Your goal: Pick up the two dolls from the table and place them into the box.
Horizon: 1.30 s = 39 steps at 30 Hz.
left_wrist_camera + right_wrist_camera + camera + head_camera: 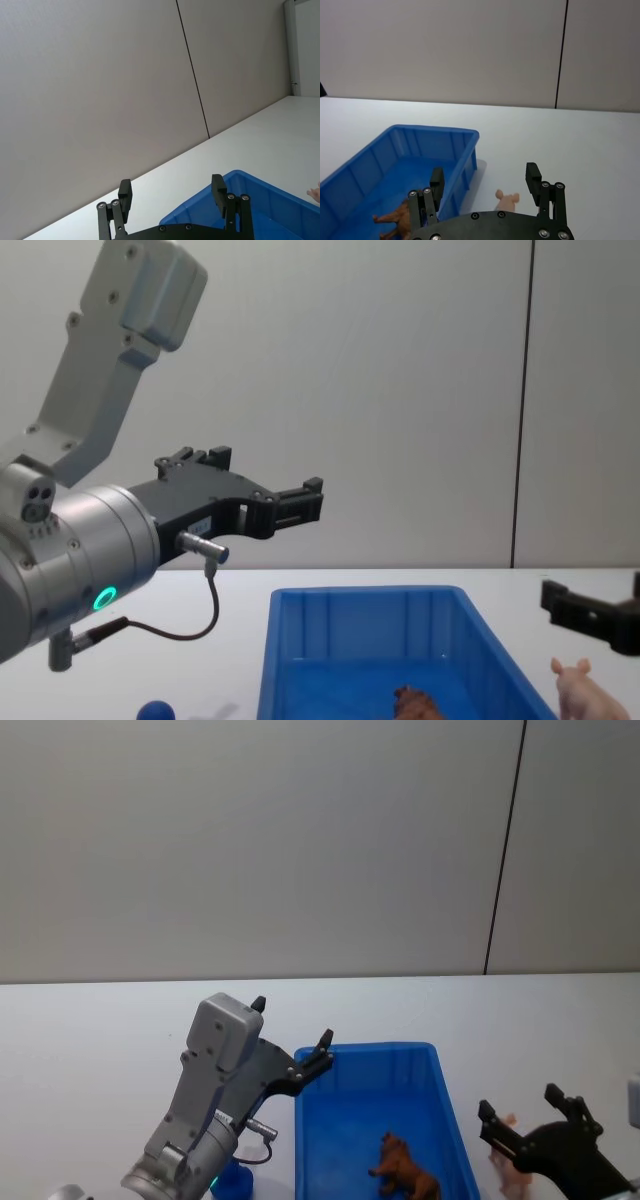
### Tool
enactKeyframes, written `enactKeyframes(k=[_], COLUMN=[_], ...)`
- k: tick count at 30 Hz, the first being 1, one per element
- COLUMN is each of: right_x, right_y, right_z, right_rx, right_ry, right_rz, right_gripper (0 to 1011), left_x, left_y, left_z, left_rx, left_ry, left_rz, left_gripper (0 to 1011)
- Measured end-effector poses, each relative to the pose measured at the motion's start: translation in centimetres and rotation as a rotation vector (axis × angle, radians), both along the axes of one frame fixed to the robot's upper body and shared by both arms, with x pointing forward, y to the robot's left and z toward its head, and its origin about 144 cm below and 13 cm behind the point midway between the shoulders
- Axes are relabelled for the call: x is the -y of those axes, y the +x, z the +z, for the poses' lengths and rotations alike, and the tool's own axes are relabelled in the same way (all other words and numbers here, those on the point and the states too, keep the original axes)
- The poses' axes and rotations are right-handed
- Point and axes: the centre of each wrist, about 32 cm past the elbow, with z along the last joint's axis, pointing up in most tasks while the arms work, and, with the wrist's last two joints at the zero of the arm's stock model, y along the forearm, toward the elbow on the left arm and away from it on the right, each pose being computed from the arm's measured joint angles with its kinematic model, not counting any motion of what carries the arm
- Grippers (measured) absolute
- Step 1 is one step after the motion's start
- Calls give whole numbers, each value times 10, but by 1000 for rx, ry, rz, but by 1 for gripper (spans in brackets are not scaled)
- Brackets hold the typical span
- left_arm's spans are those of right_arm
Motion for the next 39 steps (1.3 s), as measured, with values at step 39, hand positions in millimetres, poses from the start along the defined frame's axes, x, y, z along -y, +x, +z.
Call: enactKeyframes(k=[39], right_x=[0], right_y=[0], right_z=[-45], right_rx=[-175], right_ry=[-33], right_rz=[-40], right_gripper=[718], left_x=[0], left_y=[0], left_z=[0], left_rx=[0], left_ry=[0], left_rz=[0], left_gripper=[1001])
